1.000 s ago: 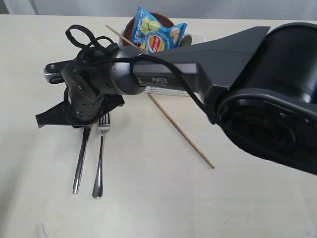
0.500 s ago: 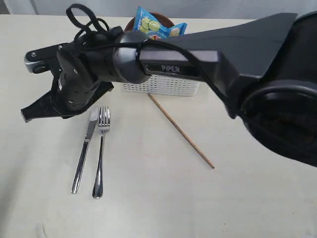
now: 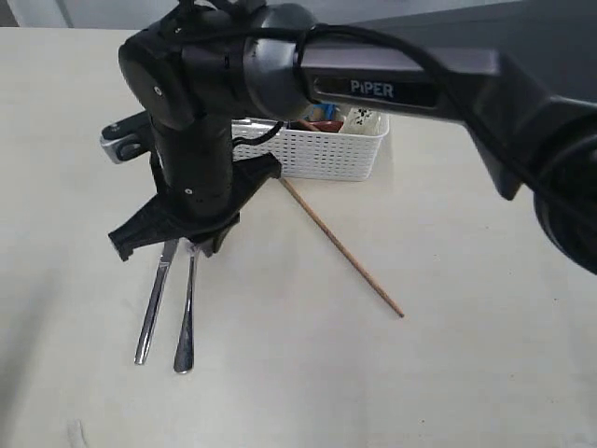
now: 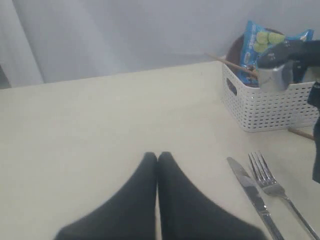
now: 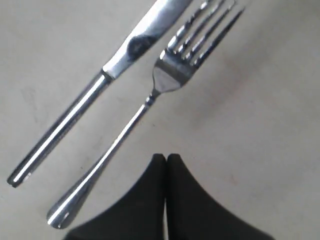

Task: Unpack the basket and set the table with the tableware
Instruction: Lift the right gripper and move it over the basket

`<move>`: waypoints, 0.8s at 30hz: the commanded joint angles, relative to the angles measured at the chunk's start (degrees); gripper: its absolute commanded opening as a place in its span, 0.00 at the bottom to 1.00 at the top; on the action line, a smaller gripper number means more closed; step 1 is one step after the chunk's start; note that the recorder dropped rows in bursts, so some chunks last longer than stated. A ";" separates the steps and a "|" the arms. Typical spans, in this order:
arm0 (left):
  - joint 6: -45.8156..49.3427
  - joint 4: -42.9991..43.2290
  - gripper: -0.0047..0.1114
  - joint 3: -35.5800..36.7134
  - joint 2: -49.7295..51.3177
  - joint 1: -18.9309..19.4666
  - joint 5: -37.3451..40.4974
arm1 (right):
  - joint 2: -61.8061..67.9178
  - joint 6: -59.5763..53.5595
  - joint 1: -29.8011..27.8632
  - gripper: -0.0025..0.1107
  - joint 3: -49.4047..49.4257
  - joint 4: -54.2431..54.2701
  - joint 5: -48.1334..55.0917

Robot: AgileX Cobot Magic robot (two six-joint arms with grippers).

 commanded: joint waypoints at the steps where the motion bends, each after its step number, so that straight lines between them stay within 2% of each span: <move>1: -0.20 0.27 0.04 0.10 -0.15 0.01 -0.45 | -0.58 -0.36 -0.60 0.02 2.27 -3.00 1.52; 12: -0.20 0.27 0.04 0.10 -0.15 0.01 -0.45 | -5.59 -2.86 -4.88 0.02 7.71 -4.32 0.09; 24: -0.20 0.27 0.04 0.10 -0.15 0.01 -0.45 | -13.75 -5.91 -14.93 0.02 17.97 -4.31 -3.59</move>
